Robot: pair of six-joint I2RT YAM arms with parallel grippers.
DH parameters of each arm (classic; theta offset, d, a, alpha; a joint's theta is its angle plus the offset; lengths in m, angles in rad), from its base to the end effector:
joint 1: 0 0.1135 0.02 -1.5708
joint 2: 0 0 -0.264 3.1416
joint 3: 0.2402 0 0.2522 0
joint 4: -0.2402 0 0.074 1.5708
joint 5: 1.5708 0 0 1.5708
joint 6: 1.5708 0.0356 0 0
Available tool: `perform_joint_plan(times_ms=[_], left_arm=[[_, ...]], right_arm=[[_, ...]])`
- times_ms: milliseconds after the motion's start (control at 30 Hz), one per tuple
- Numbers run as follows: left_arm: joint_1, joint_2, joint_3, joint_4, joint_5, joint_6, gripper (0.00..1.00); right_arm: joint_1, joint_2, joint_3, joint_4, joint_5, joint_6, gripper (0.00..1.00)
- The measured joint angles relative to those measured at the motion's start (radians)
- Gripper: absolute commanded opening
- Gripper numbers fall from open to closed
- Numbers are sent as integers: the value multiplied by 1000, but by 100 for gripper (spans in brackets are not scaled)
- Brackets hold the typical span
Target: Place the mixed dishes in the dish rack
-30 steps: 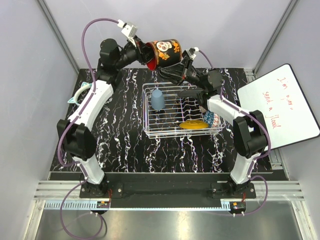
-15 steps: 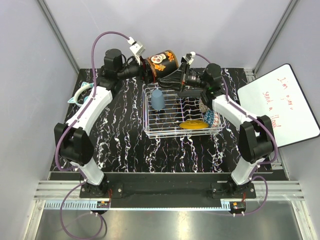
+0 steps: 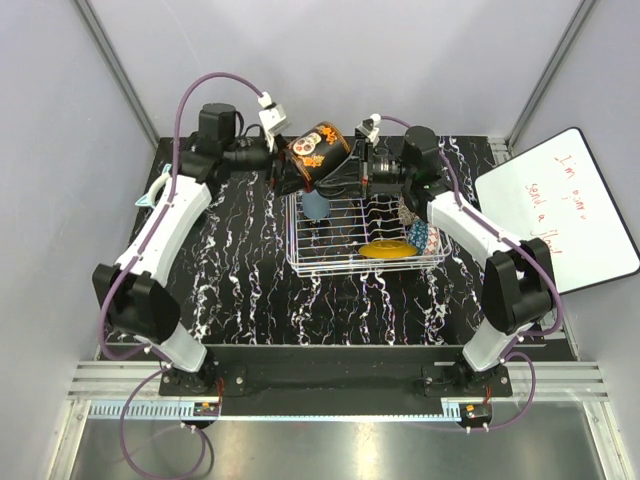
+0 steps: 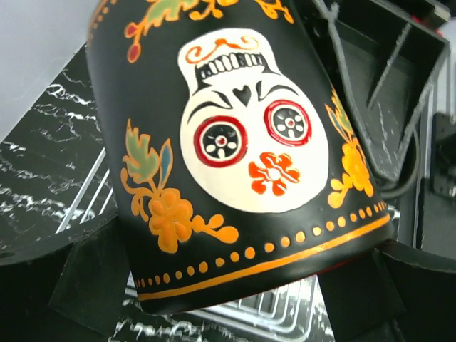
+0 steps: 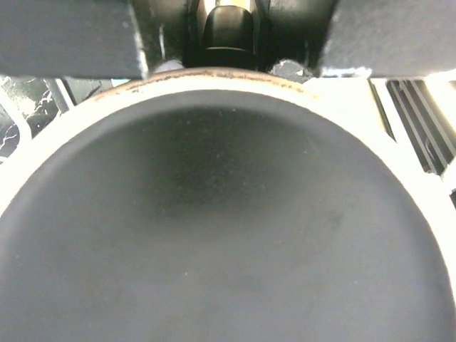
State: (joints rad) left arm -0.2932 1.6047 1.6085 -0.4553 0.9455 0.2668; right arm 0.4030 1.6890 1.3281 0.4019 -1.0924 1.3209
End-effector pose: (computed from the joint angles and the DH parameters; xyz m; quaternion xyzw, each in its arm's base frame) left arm 0.3353 -0.1314 0.3969 0.4408 0.6583 -0.3921 0.4675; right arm 0.3480 0.1827 0.3490 -0.0738 0.6965 0.7021 0.1283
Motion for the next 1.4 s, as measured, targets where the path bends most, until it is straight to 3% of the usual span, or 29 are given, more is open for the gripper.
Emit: perform_joint_plan(times_ms=[400,600,867,1000,1133,1267,1400], left_arm=[[3,-50,-14,-442,-55,513,99],[40,-50,-61,-592,-36,576,99],[123,-27,-43,-770,43,631,99],[198,16,24,-785,93,620,99],[243,48,79,-782,133,588,99],[251,63,78,-753,131,509,99],[249,72,58,-704,87,421,99]], right_arm=[[23,0,0,-34,-80,-14,0],[5,1,8,-26,-80,-54,0],[-25,-7,109,-100,114,-218,0],[-27,-43,119,-230,143,-351,0],[-21,-92,127,-464,203,-536,0],[14,-144,155,-760,369,-769,0],[105,-184,161,-951,555,-937,0]])
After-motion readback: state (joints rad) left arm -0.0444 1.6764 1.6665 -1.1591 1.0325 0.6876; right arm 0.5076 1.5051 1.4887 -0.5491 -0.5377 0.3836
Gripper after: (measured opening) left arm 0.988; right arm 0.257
